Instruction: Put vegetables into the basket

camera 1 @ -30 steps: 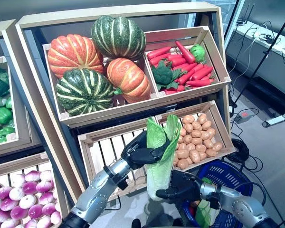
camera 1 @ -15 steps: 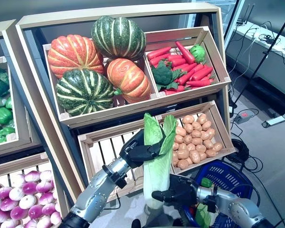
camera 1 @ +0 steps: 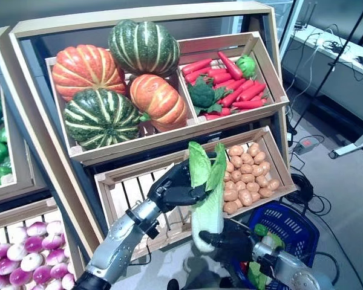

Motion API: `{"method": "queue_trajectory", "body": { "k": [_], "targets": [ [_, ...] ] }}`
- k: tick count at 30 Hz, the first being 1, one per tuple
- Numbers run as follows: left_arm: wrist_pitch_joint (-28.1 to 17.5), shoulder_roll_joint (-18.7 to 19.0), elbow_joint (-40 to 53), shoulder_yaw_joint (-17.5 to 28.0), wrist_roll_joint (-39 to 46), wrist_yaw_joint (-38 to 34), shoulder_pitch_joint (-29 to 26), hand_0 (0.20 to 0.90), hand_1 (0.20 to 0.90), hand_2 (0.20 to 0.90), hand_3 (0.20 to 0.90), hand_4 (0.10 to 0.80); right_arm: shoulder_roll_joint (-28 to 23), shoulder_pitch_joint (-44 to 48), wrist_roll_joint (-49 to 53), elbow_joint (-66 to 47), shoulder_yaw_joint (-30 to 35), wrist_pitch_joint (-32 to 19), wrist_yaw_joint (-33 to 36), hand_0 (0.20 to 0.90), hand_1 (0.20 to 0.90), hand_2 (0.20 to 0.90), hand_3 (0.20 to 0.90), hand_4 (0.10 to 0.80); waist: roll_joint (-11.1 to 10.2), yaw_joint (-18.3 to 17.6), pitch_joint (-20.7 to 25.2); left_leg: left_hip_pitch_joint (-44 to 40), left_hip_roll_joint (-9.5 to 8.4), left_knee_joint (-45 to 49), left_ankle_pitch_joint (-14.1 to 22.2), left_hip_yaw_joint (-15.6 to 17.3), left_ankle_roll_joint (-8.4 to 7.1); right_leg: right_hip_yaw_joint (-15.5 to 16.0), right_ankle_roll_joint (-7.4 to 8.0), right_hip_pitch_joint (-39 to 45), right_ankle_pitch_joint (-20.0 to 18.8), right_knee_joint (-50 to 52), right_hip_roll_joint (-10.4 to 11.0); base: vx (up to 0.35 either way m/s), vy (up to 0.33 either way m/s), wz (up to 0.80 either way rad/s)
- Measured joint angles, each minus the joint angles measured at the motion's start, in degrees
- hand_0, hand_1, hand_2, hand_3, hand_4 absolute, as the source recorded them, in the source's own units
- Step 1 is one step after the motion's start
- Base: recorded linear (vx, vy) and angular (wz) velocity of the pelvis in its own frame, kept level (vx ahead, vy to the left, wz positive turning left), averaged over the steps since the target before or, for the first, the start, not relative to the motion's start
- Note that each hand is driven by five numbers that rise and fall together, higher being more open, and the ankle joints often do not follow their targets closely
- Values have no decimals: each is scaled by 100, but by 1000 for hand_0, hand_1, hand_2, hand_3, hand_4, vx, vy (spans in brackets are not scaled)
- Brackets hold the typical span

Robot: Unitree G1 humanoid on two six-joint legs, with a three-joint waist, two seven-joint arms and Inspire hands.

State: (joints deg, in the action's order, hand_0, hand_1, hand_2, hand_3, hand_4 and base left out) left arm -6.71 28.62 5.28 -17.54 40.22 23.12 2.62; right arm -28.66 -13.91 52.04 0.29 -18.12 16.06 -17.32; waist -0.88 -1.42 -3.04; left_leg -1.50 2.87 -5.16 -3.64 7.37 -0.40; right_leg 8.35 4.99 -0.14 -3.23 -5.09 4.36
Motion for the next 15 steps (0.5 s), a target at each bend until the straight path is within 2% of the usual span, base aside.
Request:
{"method": "queue_trajectory", "body": {
  "k": [3, 4, 6, 9, 15],
  "targets": [
    [0, 39, 27, 102, -493, -161, 196, 900, 900, 900, 900, 800, 90, -267, 12, 75, 291, -394, 606, 300, 300, 300, 300, 400, 1, -75, -5, 25, 9, -30, 20, 62, -1, -38, 1, -44, 1, -2, -6, 6, -14, -8],
    [-4, 56, 47, 147, -545, -198, 277, 900, 900, 900, 900, 800, 257, -341, 76, 153, 491, -483, 868, 300, 300, 300, 300, 400, 1, -86, -6, 23, 10, -31, 23, 72, 4, -47, 0, -51, 3, -2, -8, -21, -22, -13],
    [-77, 64, 127, 354, -687, -429, 518, 900, 900, 900, 900, 800, 747, -437, 119, 510, 1181, -983, 1703, 300, 300, 300, 300, 400, 23, -86, -23, 64, 7, -32, 31, 126, 13, -119, 1, -148, 3, -15, -10, -46, -27, -14],
    [-116, 93, 120, 586, -885, -871, 617, 900, 900, 900, 900, 800, 893, -428, 264, 901, 1734, -1569, 2533, 300, 300, 300, 300, 400, 42, -83, -67, 177, 2, 5, 15, 141, 3, -132, 23, -242, -42, -13, -12, -76, -20, -4],
    [-221, 125, 118, 715, -1154, -1711, 528, 900, 900, 900, 900, 800, 957, -104, 251, 1250, 1957, -2507, 4085, 300, 300, 300, 300, 400, 140, -88, -491, 454, 6, 8, -49, 144, -7, -136, 8, -544, -119, 0, -23, -182, -40, -2]
  ]
}}
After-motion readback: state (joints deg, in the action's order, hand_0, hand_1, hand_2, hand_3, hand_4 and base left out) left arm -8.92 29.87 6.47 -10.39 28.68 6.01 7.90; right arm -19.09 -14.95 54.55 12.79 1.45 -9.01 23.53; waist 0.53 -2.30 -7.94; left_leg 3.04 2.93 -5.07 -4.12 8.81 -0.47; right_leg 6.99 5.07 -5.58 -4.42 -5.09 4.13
